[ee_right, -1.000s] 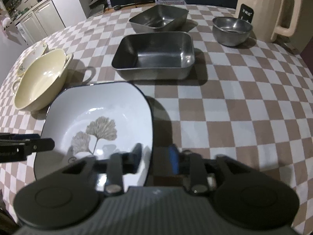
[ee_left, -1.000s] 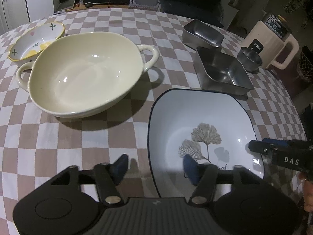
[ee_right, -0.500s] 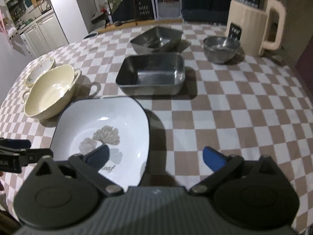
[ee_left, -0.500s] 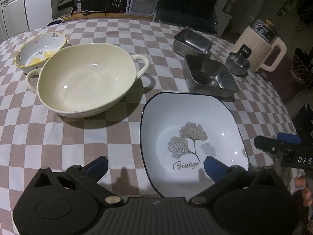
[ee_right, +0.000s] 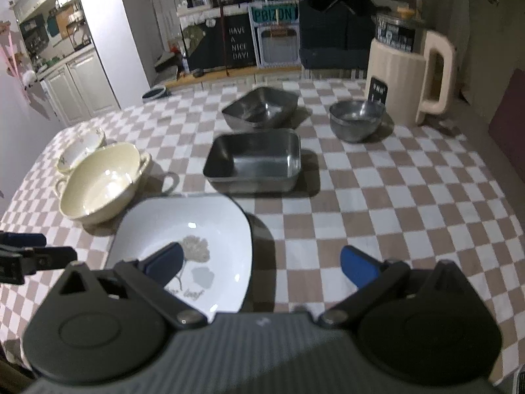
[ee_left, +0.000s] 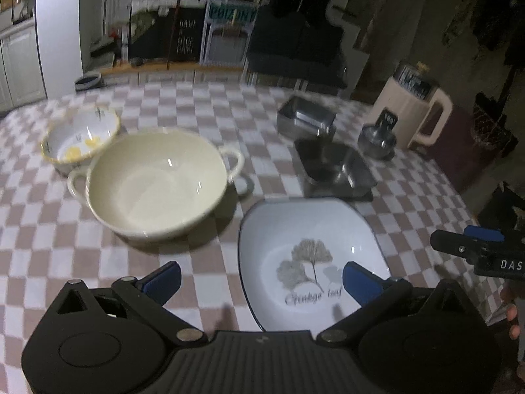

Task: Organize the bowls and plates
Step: 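Move the left tool to the cream bowl handle and grasp it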

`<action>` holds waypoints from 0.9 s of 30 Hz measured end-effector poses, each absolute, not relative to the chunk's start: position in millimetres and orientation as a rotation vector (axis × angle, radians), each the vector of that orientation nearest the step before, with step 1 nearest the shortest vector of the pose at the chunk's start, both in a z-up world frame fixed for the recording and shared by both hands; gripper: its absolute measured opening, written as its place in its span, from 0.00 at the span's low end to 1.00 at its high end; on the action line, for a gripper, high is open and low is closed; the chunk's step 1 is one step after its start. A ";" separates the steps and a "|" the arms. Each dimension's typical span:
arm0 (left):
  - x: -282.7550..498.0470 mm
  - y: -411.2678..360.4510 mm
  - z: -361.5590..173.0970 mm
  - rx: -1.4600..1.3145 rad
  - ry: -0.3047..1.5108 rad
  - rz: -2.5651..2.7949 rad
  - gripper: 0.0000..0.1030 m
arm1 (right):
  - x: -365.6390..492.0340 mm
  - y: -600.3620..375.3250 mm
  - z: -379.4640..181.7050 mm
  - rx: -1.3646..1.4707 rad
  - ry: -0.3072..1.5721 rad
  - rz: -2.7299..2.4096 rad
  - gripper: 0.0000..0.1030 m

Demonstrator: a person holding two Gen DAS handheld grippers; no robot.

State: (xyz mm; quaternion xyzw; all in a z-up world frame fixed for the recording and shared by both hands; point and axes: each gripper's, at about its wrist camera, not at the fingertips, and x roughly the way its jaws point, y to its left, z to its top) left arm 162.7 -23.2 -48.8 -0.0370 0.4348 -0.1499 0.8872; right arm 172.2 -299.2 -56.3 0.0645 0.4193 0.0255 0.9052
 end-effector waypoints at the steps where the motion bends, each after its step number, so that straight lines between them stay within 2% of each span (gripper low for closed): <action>1: 161.5 -20.0 -43.6 -0.073 0.879 -0.307 1.00 | 173.1 -298.5 -54.4 0.136 0.850 0.054 1.00; 14: 174.5 46.0 1.1 -0.178 0.712 -0.238 1.00 | 201.2 -265.7 -31.6 0.148 0.634 0.132 1.00; 24: 214.3 102.8 3.1 -0.204 0.660 -0.078 1.00 | 243.3 -223.0 -22.6 0.168 0.503 0.271 1.00; 27: 233.2 114.3 -9.3 -0.192 0.686 -0.042 1.00 | 266.4 -208.4 -32.3 0.174 0.535 0.274 1.00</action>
